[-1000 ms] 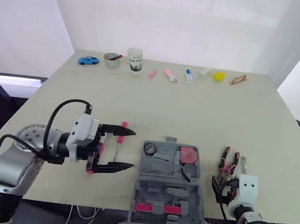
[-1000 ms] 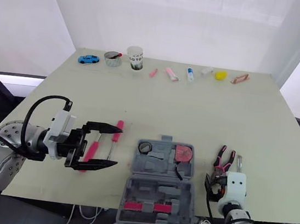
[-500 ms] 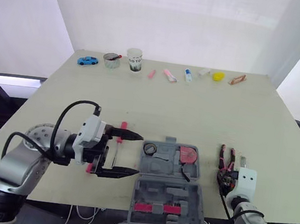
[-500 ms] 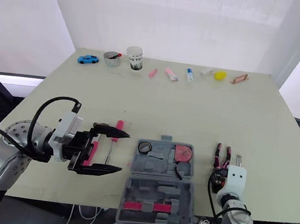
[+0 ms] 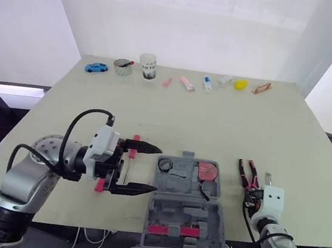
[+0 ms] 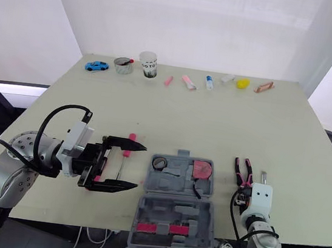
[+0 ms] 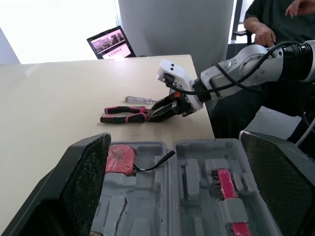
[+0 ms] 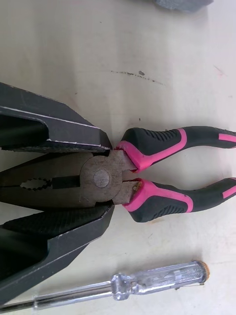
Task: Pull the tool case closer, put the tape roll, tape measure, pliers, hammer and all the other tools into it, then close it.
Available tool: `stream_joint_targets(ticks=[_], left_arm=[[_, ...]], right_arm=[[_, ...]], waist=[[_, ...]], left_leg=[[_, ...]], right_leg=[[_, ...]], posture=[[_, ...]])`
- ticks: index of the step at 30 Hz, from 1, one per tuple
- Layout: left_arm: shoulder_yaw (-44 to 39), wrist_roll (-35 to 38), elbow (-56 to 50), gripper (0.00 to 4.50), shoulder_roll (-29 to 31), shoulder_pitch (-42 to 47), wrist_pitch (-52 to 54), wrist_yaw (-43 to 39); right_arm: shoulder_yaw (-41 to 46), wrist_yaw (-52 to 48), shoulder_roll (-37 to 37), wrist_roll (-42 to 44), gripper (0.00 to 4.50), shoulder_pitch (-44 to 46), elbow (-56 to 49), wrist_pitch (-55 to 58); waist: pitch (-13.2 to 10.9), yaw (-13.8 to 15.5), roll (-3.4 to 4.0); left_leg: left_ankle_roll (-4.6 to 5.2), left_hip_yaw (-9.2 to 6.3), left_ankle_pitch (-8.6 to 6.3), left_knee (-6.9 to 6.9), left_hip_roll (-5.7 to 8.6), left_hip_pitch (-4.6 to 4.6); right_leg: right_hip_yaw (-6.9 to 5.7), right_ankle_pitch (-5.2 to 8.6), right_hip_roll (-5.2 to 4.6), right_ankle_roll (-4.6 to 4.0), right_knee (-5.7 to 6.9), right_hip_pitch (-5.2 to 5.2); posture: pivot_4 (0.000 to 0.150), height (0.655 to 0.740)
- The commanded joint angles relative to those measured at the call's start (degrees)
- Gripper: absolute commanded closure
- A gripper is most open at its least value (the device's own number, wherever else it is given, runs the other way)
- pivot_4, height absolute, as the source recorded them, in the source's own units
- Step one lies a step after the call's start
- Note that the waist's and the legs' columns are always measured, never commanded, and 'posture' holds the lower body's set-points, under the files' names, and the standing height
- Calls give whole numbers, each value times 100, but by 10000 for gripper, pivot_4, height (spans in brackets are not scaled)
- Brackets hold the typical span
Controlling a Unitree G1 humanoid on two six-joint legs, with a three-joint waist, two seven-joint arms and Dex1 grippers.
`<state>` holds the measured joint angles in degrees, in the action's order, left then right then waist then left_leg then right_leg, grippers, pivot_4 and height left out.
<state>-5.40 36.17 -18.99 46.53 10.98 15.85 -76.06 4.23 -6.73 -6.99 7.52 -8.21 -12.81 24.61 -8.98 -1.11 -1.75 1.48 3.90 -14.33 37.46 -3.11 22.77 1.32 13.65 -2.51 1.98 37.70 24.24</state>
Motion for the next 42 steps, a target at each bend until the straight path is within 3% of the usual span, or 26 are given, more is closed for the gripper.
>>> stream_joint_targets(ticks=[1,10,22,30,42], left_arm=[[-48,-1,-72,0,33,-62,-146,-99],[-359,369,155,0,-25,-122,-49,-181],[-503,-47,1608,0,578,163,-770,-1422],[-528,15,1747,0,974,-33,-770,-1643],[-628,38,1831,0,1291,-351,-782,-1644]], right_arm=[[-160,-713,-272,226,35257,-5,-246,-412],[-294,-2076,-1263,535,35257,362,-608,-661],[-1442,-4715,-2902,761,35257,2324,-224,-249],[-2652,-5545,-2998,241,35257,3796,126,361],[-3651,-5680,-2753,-907,35257,4450,960,-22]], waist=[[-1,-4,2],[-5,17,5],[-8,32,5],[-11,19,0],[-13,26,-2]], left_leg=[[0,0,0,0,-1,0],[0,4,0,2,-2,2],[1,-5,0,5,-13,1],[1,8,0,4,-15,20],[1,14,0,10,-16,31]], right_leg=[[0,0,2,0,0,0],[9,0,7,1,-2,1],[6,-1,30,-3,1,1],[16,-12,30,12,7,27],[17,-10,30,9,19,45]], posture=[[1500,7400],[1500,7400],[1500,7400],[1500,7400],[1500,7400]])
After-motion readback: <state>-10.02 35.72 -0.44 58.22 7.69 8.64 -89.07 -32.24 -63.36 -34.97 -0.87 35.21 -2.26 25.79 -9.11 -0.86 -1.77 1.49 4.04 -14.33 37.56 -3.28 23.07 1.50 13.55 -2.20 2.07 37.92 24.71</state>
